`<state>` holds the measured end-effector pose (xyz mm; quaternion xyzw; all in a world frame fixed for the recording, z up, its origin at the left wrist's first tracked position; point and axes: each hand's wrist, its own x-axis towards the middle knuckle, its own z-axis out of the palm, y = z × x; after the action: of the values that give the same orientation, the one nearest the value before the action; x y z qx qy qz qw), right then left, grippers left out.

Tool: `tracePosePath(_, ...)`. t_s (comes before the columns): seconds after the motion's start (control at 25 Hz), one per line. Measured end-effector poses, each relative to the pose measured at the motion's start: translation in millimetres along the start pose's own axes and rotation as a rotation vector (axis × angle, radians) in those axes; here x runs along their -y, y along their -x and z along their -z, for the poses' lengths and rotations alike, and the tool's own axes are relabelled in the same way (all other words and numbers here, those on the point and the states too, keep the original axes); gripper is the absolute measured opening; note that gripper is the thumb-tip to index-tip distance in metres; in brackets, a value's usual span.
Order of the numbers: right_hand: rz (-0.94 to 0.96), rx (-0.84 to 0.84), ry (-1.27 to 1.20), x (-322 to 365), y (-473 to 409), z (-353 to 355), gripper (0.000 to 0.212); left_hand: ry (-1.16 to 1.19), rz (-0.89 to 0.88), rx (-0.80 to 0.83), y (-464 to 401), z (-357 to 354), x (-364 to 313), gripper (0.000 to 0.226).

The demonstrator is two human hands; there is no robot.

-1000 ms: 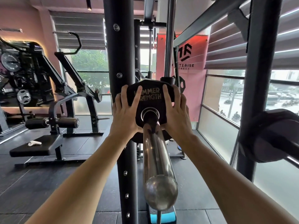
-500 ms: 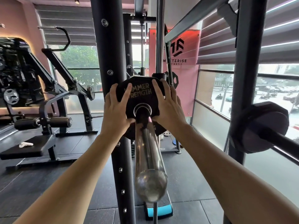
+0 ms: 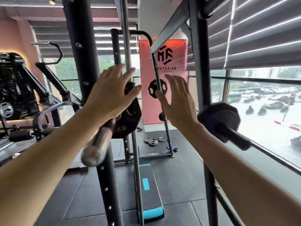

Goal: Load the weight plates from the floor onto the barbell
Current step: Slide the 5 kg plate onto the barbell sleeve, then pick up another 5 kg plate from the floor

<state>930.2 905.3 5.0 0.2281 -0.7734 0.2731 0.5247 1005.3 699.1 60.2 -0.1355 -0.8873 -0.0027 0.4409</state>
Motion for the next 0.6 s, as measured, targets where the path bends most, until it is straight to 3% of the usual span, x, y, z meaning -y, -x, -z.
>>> tracePosePath(0.2, -0.092, -0.007, 0.09, -73.3, 32.7, 114.2, 0.073, -0.032, -0.046, 0.038, -18.9, 0.0, -123.8, 0.085)
tracePosePath(0.6, -0.348, 0.006, 0.31, -233.4, 158.9, 305.3, 0.078, 0.139, -0.194, 0.144, -17.5, -81.4, -381.0, 0.102)
